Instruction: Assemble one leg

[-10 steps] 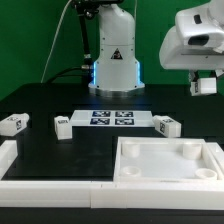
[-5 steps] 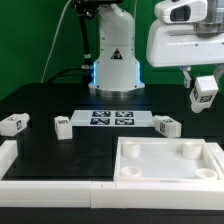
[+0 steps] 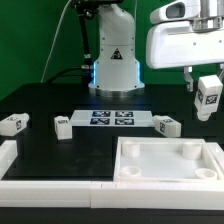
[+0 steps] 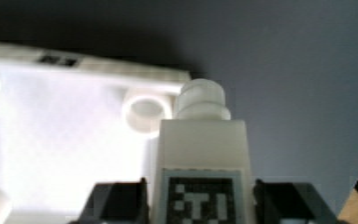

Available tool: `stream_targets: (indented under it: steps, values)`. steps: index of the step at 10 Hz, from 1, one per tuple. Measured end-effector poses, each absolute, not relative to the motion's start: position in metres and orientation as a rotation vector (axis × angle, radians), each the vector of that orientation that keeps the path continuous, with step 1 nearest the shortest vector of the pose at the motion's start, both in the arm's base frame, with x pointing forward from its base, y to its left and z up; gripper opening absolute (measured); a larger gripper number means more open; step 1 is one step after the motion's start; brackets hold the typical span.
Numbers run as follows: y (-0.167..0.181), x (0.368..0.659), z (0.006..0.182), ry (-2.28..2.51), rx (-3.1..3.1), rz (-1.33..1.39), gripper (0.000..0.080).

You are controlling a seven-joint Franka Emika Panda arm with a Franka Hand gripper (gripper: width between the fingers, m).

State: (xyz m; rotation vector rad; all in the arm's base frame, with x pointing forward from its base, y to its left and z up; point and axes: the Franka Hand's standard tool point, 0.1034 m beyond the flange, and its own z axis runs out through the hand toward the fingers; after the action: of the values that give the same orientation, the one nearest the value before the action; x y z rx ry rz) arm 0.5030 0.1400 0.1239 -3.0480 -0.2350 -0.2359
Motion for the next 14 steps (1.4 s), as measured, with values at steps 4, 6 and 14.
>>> stream_targets:
  steps: [4, 6, 14]
  values:
    - [0.126, 0.559, 0.129, -0.276, -3.035, -0.313, 0.029]
    - [0.12, 0.586, 0.128, -0.305, -3.029, -0.341, 0.029]
    - [0.109, 0.6, 0.126, -0.361, -2.97, -0.726, 0.029]
